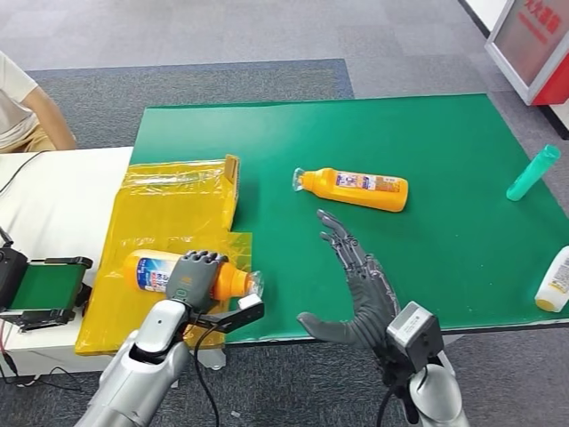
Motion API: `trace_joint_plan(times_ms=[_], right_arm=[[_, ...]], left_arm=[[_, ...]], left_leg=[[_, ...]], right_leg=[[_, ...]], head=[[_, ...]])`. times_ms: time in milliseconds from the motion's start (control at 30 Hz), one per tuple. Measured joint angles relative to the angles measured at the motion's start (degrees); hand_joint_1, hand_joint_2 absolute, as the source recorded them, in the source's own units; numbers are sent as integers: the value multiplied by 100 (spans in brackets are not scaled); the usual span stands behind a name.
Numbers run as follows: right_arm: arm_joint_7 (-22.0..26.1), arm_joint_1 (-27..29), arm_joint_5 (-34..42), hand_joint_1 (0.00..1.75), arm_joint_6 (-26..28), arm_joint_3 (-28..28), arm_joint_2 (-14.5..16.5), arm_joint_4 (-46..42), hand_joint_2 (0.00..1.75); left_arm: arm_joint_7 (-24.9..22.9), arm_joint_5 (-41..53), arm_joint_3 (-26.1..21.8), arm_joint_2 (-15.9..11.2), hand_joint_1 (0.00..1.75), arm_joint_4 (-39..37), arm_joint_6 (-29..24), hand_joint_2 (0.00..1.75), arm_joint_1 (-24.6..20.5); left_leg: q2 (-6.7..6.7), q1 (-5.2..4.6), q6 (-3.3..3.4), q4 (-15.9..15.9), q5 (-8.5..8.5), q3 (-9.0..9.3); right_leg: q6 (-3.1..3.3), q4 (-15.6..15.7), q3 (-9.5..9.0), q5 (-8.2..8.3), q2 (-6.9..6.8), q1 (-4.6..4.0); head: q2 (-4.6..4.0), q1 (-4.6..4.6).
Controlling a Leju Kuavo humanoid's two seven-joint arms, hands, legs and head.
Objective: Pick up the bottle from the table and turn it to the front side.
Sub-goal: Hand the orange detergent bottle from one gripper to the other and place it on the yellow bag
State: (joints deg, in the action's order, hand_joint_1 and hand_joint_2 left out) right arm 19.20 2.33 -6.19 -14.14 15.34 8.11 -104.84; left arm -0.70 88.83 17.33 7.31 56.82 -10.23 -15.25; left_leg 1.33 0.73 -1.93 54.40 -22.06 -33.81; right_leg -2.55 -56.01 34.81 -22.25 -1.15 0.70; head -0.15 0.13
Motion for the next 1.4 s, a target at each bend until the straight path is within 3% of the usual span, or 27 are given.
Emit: trace_joint_plan(times_ms=[67, 867, 1067, 1233, 1400], right_arm=[[-1, 25, 44, 0, -28, -11, -2, -9, 175], [-4, 74, 150, 0, -76, -129, -9, -4, 175], [-20, 81, 70, 0, 3, -128, -10, 43, 175], [-28, 88, 62, 0, 37, -127, -14, 45, 175], [-13, 86, 108, 0, 39, -127, -30, 72, 175]], left_arm=[[-1, 7, -83, 32, 1, -14, -10, 175, 6], [-3, 8, -376, 230, 0, -177, -303, 175, 47], [-484, 8, -306, 224, 0, -186, -990, 175, 173], [-680, 8, -203, 158, 0, -40, -1118, 175, 274], [-1541, 8, 431, -284, 0, 145, -1367, 175, 153]], left_leg=[[0, 0, 1, 0, -1, 4], [0, 0, 0, 0, 4, 11], [0, 0, 0, 0, 3, 9], [0, 0, 0, 0, 3, 5], [0, 0, -2, 0, 4, 4]], right_leg=[[0, 0, -5, 0, 0, 0], [-1, -1, -12, 3, -1, 1], [-1, -1, -8, 3, 0, 1], [-2, -1, -5, 2, -1, 0], [-1, -2, -1, 3, -1, -1]], head=[[0, 1], [0, 0], [0, -1], [0, 0], [0, -1]])
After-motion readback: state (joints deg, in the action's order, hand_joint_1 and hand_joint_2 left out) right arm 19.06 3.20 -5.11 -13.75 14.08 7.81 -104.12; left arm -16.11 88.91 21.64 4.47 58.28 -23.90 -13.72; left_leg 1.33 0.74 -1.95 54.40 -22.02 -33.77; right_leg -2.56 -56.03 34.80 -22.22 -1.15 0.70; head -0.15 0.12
